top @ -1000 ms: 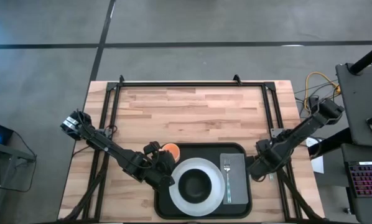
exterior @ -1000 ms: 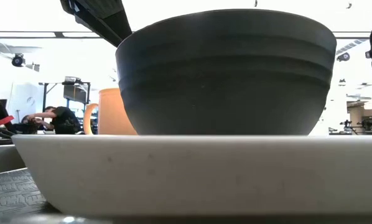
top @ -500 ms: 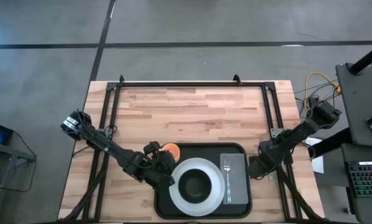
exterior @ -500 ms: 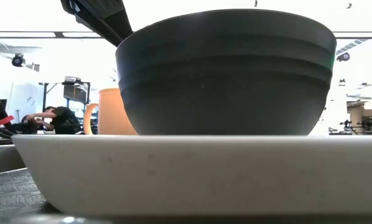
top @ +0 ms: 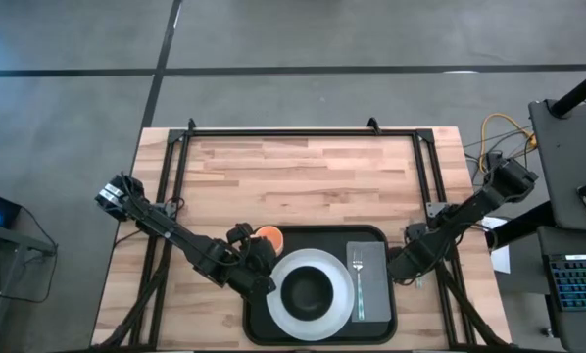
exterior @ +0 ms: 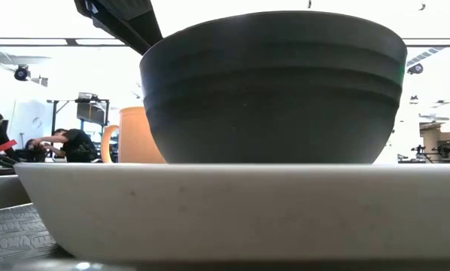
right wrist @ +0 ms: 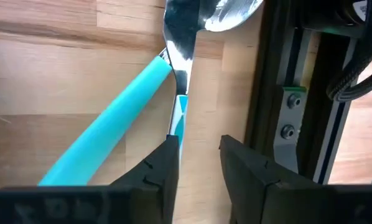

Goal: Set up tray
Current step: Put the green knife beside the green fork on the gray napkin

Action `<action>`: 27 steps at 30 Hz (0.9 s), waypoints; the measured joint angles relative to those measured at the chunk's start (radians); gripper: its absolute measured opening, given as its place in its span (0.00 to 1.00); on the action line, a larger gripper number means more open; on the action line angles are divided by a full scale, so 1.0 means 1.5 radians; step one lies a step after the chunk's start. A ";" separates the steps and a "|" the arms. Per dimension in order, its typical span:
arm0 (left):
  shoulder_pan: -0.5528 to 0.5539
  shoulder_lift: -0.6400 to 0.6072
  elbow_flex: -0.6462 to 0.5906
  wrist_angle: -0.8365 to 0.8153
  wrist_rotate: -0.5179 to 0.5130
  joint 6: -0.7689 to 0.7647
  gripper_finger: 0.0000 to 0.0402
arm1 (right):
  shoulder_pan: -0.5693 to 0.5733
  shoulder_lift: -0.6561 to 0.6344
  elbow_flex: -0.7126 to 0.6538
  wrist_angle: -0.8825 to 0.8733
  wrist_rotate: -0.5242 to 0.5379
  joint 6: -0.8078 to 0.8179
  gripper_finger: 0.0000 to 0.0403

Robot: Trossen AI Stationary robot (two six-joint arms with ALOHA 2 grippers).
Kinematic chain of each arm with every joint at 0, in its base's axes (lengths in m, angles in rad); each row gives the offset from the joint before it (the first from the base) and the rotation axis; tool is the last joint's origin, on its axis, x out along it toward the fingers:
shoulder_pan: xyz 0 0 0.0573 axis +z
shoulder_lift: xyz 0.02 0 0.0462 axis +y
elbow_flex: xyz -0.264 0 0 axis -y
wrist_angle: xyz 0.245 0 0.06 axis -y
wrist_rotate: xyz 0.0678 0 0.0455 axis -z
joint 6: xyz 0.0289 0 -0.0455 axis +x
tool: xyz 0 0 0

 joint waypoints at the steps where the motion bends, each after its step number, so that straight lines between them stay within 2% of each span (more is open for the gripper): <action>1: 0.000 0.000 0.000 0.002 0.000 0.000 0.35 | 0.000 0.000 0.000 0.000 0.001 0.000 0.27; 8: 0.000 0.000 0.000 0.007 0.000 0.000 0.35 | 0.000 0.000 -0.003 0.013 0.024 -0.001 0.28; 15: 0.000 0.000 0.000 0.007 0.000 -0.008 0.35 | 0.000 0.000 -0.046 0.054 0.048 0.024 0.27; 22: 0.000 0.000 0.000 0.007 0.000 -0.030 0.35 | 0.000 -0.003 -0.080 0.065 0.040 0.023 0.24; 27: 0.000 0.000 0.000 0.014 0.000 -0.030 0.35 | 0.000 -0.009 -0.082 0.074 0.049 0.006 0.17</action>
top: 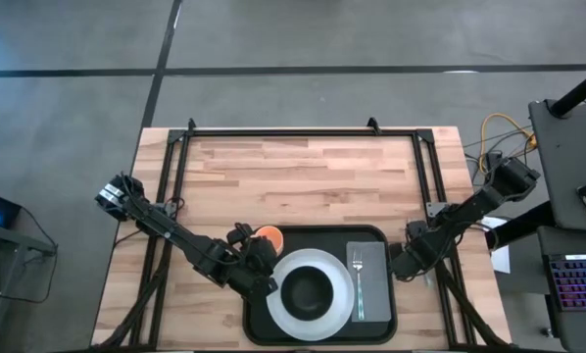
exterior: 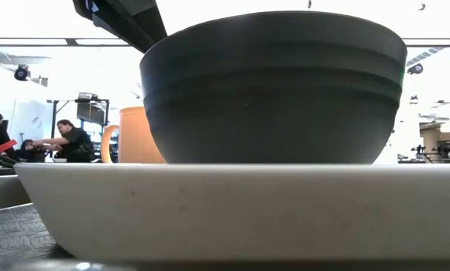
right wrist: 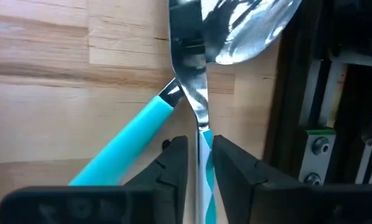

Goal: Set up tray
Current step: Put the green knife beside the green fork on the gray napkin

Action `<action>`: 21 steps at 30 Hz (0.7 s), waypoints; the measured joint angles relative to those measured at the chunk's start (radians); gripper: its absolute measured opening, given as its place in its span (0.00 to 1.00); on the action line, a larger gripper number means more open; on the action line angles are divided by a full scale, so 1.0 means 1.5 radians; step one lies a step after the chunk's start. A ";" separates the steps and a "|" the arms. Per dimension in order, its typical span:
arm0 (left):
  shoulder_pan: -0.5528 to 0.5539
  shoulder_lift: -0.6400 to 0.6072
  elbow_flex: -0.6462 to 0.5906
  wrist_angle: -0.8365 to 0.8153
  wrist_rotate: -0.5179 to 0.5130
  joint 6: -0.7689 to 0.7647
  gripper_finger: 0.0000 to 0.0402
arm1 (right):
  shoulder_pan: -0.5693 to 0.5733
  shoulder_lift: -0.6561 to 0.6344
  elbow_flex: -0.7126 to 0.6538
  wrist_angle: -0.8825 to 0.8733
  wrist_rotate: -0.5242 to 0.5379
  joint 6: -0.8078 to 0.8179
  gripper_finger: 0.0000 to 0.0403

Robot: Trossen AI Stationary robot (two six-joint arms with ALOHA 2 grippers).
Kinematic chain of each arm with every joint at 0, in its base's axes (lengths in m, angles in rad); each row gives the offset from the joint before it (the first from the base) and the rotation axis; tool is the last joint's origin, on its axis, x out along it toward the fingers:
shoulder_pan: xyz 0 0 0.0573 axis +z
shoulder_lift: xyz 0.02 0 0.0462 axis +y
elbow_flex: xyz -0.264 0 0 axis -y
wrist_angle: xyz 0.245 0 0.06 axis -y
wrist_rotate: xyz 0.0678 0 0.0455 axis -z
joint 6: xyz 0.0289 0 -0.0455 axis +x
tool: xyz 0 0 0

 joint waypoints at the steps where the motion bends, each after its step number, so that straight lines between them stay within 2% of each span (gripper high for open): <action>1: 0.000 0.000 0.000 0.002 0.000 0.000 0.35 | 0.000 0.000 0.000 0.001 0.003 -0.003 0.16; 8: 0.001 0.000 0.000 0.008 0.000 0.000 0.35 | 0.000 -0.001 0.000 0.005 0.008 -0.024 0.05; 15: 0.001 0.000 0.000 0.016 0.000 0.000 0.35 | 0.002 0.002 0.019 -0.006 0.014 -0.065 0.05; 21: 0.001 0.000 0.000 0.017 0.000 0.000 0.35 | 0.027 0.002 0.111 -0.035 0.032 -0.045 0.05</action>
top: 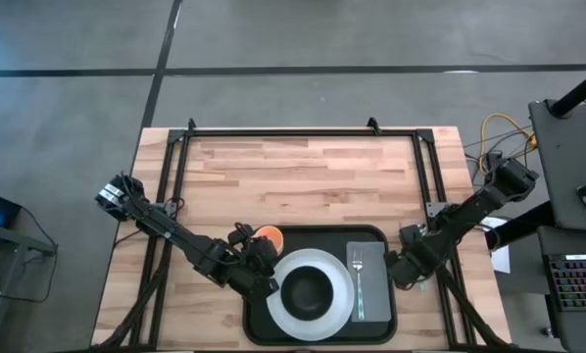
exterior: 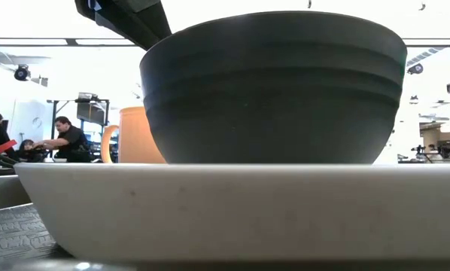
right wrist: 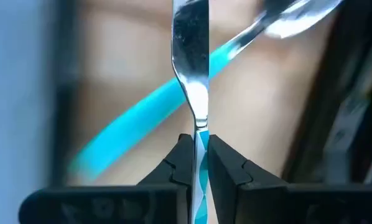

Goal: Set up tray
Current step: Put the green knife beside the green fork on the gray napkin

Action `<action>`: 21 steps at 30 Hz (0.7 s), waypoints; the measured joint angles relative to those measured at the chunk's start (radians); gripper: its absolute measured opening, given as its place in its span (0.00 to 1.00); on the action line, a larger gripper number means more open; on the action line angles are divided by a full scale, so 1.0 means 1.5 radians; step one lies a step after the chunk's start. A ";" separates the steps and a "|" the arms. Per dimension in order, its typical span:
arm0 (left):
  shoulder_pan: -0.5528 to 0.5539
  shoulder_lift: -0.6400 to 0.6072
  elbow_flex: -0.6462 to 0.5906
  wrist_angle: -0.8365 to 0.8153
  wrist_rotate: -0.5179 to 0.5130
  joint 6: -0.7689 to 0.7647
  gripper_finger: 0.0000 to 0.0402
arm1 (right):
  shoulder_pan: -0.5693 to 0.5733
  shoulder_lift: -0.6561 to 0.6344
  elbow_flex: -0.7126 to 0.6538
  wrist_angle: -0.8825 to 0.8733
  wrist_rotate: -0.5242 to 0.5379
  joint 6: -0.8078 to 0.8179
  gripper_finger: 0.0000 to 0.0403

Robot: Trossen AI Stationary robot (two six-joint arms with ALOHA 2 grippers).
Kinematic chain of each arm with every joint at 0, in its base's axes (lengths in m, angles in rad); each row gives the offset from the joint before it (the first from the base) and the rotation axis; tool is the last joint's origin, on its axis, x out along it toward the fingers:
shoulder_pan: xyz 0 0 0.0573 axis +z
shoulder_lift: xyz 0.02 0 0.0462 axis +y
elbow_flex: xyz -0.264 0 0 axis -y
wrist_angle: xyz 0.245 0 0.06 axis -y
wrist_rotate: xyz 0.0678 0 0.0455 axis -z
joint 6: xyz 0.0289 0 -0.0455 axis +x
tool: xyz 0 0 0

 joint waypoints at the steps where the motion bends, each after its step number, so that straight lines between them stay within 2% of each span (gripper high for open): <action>1: 0.000 0.000 0.000 0.000 0.000 0.000 0.35 | 0.006 0.000 0.021 0.002 0.001 0.008 0.05; 6: 0.000 0.000 0.000 0.000 -0.001 0.000 0.35 | 0.026 -0.001 0.106 0.034 0.060 0.047 0.05; 11: 0.000 0.000 0.000 0.001 -0.018 0.000 0.35 | 0.016 0.004 0.121 0.102 0.130 0.078 0.05; 16: 0.000 0.000 0.000 0.005 -0.019 0.000 0.35 | 0.001 0.040 0.094 0.230 0.144 0.092 0.06; 21: 0.000 0.000 0.000 0.010 -0.018 0.000 0.35 | 0.000 0.107 0.095 0.279 0.141 0.097 0.07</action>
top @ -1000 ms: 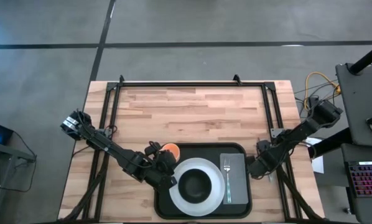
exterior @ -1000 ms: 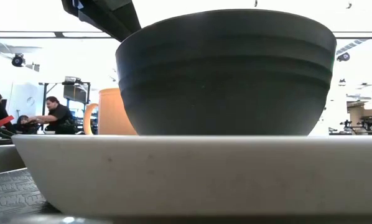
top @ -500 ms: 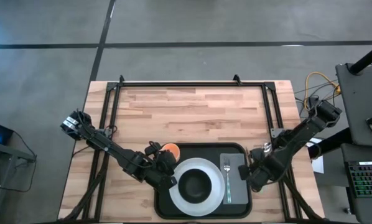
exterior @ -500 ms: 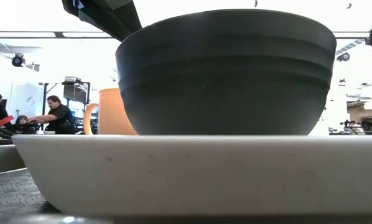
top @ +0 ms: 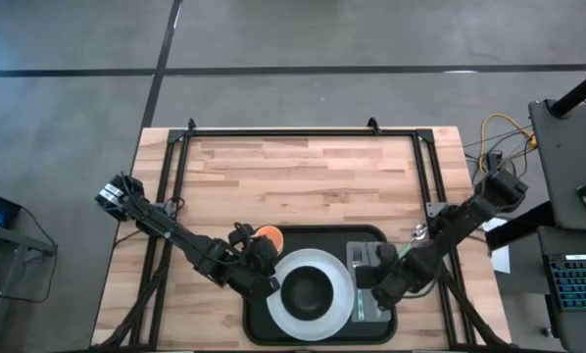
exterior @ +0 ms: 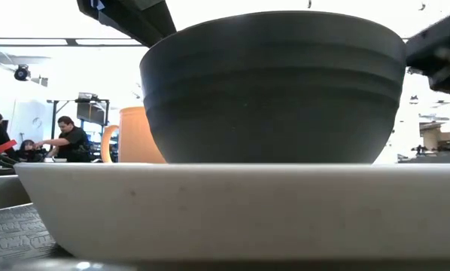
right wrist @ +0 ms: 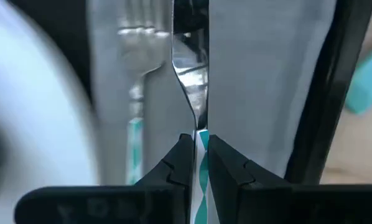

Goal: Set up tray
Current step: Put the green knife beside the green fork on the gray napkin, then put the green spoon beside the green knife on the gray napkin

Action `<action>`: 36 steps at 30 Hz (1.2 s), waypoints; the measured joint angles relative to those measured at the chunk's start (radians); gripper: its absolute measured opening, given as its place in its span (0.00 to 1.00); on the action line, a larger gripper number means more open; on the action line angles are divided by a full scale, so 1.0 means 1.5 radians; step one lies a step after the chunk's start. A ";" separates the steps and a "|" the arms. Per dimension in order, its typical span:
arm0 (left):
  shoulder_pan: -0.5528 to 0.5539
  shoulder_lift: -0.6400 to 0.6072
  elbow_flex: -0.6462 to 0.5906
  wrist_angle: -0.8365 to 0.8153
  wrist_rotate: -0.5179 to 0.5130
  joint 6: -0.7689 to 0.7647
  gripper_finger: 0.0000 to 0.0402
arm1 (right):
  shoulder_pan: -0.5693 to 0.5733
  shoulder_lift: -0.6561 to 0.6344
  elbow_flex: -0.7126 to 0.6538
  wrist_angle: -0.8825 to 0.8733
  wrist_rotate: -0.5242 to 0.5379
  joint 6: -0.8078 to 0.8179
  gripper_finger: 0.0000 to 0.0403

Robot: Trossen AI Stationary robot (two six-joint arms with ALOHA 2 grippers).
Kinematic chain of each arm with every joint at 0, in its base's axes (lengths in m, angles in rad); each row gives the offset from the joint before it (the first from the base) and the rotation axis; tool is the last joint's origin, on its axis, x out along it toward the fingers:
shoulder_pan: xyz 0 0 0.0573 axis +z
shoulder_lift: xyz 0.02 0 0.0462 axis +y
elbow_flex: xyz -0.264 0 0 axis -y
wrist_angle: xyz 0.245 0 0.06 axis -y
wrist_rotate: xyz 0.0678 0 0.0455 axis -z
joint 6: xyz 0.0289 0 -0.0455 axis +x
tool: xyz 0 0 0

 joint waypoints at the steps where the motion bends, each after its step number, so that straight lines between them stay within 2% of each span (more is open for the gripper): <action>1: 0.000 0.000 0.000 0.001 0.000 0.000 0.35 | 0.000 0.014 0.001 -0.002 -0.002 0.001 0.07; 9: -0.001 0.000 0.000 0.003 0.001 0.000 0.35 | -0.004 0.060 0.021 0.002 -0.006 0.018 0.08; 16: -0.001 0.000 0.000 0.003 0.001 0.000 0.35 | -0.015 0.063 0.031 0.003 0.014 0.017 0.08; 25: -0.001 0.000 0.000 0.003 0.003 0.000 0.35 | -0.016 0.059 0.039 0.002 -0.004 0.011 0.08; 36: -0.001 0.000 -0.001 0.002 0.003 0.000 0.35 | -0.016 0.059 0.039 0.002 -0.001 -0.028 0.24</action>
